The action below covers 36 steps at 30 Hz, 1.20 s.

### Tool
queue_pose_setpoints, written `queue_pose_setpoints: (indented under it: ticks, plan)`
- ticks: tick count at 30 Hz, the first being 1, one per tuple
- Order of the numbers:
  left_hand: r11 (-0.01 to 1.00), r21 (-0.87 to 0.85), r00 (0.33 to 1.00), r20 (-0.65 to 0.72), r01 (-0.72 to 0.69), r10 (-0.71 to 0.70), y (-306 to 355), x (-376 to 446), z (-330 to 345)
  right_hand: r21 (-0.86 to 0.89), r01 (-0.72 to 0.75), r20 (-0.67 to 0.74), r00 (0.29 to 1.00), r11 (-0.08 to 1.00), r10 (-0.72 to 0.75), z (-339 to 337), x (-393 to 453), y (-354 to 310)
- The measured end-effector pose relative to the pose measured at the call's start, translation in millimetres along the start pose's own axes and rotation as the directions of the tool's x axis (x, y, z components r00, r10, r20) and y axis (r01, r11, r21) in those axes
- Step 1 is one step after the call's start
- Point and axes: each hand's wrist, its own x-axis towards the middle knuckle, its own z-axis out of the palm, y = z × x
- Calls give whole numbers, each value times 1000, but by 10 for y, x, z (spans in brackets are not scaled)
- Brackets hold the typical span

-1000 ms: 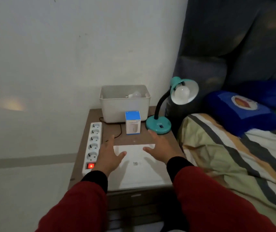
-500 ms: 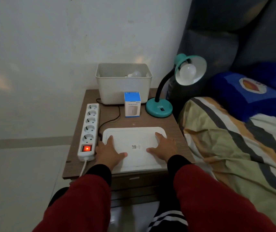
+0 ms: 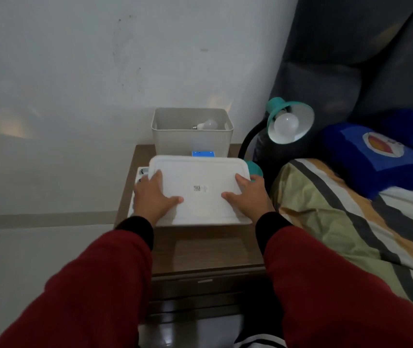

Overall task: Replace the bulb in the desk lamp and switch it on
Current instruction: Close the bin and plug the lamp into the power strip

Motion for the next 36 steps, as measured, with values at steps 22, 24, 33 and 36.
queue_pose_setpoints:
  ticks: [22, 24, 33, 36]
  plan:
    - [1000, 7, 999, -32, -24, 24, 358, 2107, -503, -22, 90, -38, 995, 996, -91, -332, 2264, -975]
    - [1000, -17, 1000, -14, -5, 5, 365, 2215, -480, -10, 85, -37, 996, 996, -86, -286, 2391, -967]
    - [1000, 20, 999, 52, 14, -16, 453, 2437, -441, -165, 98, -51, 993, 981, -107, -268, 2639, -957]
    - [998, 58, 998, 66, 1, -5, 494, 2441, -453, -155, 94, -58, 993, 983, -104, -269, 2654, -931]
